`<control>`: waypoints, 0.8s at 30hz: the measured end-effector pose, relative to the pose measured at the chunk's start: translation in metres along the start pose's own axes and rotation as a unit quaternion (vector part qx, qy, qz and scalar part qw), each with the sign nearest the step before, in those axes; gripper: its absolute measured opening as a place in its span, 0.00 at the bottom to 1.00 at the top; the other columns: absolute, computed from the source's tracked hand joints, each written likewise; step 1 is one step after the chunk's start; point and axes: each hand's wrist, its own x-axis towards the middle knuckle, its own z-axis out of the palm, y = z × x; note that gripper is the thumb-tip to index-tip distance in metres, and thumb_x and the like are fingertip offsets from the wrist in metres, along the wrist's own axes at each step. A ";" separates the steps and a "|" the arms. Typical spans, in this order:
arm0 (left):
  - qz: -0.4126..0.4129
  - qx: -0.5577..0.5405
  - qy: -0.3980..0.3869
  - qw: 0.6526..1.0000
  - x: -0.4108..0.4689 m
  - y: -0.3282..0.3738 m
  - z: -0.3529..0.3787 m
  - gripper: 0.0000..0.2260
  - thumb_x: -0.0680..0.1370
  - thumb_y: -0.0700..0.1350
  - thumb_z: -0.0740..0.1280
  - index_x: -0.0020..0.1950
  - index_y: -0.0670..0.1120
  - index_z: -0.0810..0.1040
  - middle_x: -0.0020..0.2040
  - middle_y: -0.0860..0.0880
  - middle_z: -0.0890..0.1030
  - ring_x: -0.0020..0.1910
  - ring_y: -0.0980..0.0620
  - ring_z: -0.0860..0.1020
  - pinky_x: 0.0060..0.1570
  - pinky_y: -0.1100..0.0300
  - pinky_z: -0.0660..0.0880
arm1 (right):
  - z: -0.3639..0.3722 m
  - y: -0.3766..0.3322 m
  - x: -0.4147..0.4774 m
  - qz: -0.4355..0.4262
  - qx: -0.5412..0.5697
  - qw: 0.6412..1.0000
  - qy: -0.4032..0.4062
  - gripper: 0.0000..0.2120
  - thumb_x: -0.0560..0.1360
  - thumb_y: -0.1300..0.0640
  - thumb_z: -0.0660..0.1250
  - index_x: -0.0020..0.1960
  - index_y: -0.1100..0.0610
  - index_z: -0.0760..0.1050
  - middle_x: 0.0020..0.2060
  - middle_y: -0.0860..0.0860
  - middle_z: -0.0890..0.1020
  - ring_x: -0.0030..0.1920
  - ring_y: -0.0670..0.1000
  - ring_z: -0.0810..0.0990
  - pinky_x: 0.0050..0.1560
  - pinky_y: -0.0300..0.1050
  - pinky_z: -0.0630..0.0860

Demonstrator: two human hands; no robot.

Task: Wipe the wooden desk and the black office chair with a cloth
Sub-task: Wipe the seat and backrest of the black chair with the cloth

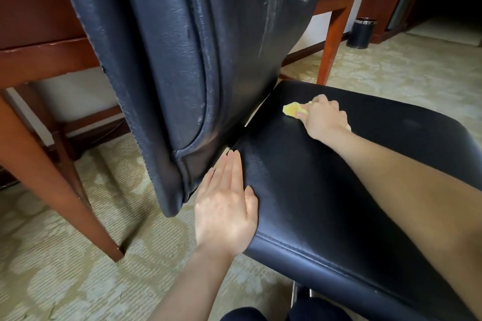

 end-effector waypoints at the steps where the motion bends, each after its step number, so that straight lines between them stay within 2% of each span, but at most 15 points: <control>1: -0.004 -0.007 0.005 1.000 0.000 0.000 0.000 0.27 0.76 0.49 0.50 0.73 0.39 0.65 0.70 0.43 0.71 0.70 0.48 0.69 0.70 0.54 0.57 | 0.001 -0.009 0.006 0.022 0.026 0.999 -0.001 0.18 0.80 0.50 0.59 0.67 0.58 0.70 0.64 0.56 0.70 0.65 0.61 0.66 0.61 0.58 0.65; 3: -0.008 -0.024 0.012 1.000 0.000 -0.001 0.002 0.28 0.76 0.49 0.51 0.75 0.38 0.61 0.70 0.43 0.71 0.69 0.47 0.70 0.70 0.54 0.60 | 0.004 -0.027 0.018 0.038 0.055 0.998 -0.010 0.18 0.80 0.51 0.60 0.65 0.60 0.70 0.62 0.58 0.73 0.66 0.62 0.67 0.63 0.58 0.65; 5: -0.007 -0.036 0.014 0.999 0.000 0.000 0.003 0.29 0.76 0.48 0.51 0.76 0.39 0.57 0.70 0.43 0.70 0.69 0.47 0.69 0.70 0.52 0.64 | 0.007 -0.040 0.023 0.006 0.046 0.999 -0.026 0.16 0.80 0.51 0.58 0.65 0.57 0.72 0.60 0.58 0.75 0.64 0.61 0.70 0.62 0.56 0.66; 8: -0.005 -0.042 0.011 0.999 0.001 -0.001 0.005 0.30 0.75 0.48 0.50 0.77 0.41 0.54 0.72 0.44 0.68 0.71 0.48 0.67 0.71 0.51 0.63 | 0.012 -0.053 0.021 -0.080 0.050 0.995 -0.043 0.17 0.80 0.50 0.56 0.63 0.55 0.74 0.59 0.56 0.77 0.60 0.61 0.73 0.62 0.56 0.67; 11: -0.004 -0.034 0.006 0.999 0.001 0.000 0.004 0.29 0.75 0.48 0.48 0.77 0.44 0.54 0.75 0.47 0.64 0.74 0.49 0.62 0.73 0.51 0.58 | 0.012 -0.059 0.006 -0.199 0.043 0.977 -0.068 0.18 0.81 0.49 0.52 0.65 0.49 0.74 0.65 0.52 0.74 0.65 0.58 0.70 0.64 0.60 0.65; 13: -0.003 -0.034 0.007 0.999 0.001 -0.001 0.004 0.29 0.76 0.48 0.48 0.77 0.44 0.55 0.75 0.47 0.63 0.74 0.48 0.61 0.72 0.50 0.59 | 0.011 -0.062 -0.009 -0.255 0.024 0.964 -0.073 0.19 0.81 0.49 0.51 0.68 0.48 0.71 0.68 0.49 0.71 0.68 0.57 0.67 0.65 0.62 0.63; 15: -0.001 -0.031 0.010 0.999 0.002 -0.002 0.003 0.28 0.76 0.47 0.47 0.77 0.43 0.57 0.75 0.46 0.64 0.74 0.47 0.62 0.71 0.50 0.60 | 0.009 -0.061 -0.026 -0.297 0.025 0.952 -0.070 0.19 0.81 0.49 0.50 0.67 0.49 0.71 0.67 0.49 0.72 0.67 0.56 0.68 0.64 0.62 0.65; 18: -0.001 -0.012 0.007 1.000 0.003 -0.002 0.002 0.27 0.77 0.48 0.47 0.76 0.42 0.61 0.73 0.44 0.66 0.72 0.45 0.64 0.71 0.50 0.61 | 0.004 -0.049 -0.059 -0.336 0.089 0.935 -0.074 0.16 0.81 0.51 0.53 0.65 0.50 0.73 0.64 0.49 0.74 0.66 0.54 0.68 0.65 0.63 0.64; 21: -0.005 -0.008 0.010 1.000 0.001 -0.001 0.000 0.26 0.79 0.48 0.46 0.74 0.42 0.65 0.72 0.43 0.68 0.71 0.45 0.66 0.71 0.51 0.62 | 0.002 -0.030 -0.094 -0.353 0.089 0.929 -0.067 0.19 0.81 0.52 0.56 0.71 0.49 0.68 0.73 0.47 0.66 0.73 0.51 0.60 0.70 0.58 0.58; 24: -0.031 -0.033 0.048 0.998 -0.004 0.002 -0.003 0.22 0.79 0.46 0.50 0.70 0.40 0.70 0.68 0.41 0.72 0.67 0.43 0.71 0.68 0.50 0.67 | -0.005 -0.009 -0.125 -0.362 0.059 0.926 -0.089 0.21 0.82 0.50 0.55 0.74 0.46 0.62 0.75 0.44 0.58 0.76 0.48 0.51 0.72 0.51 0.52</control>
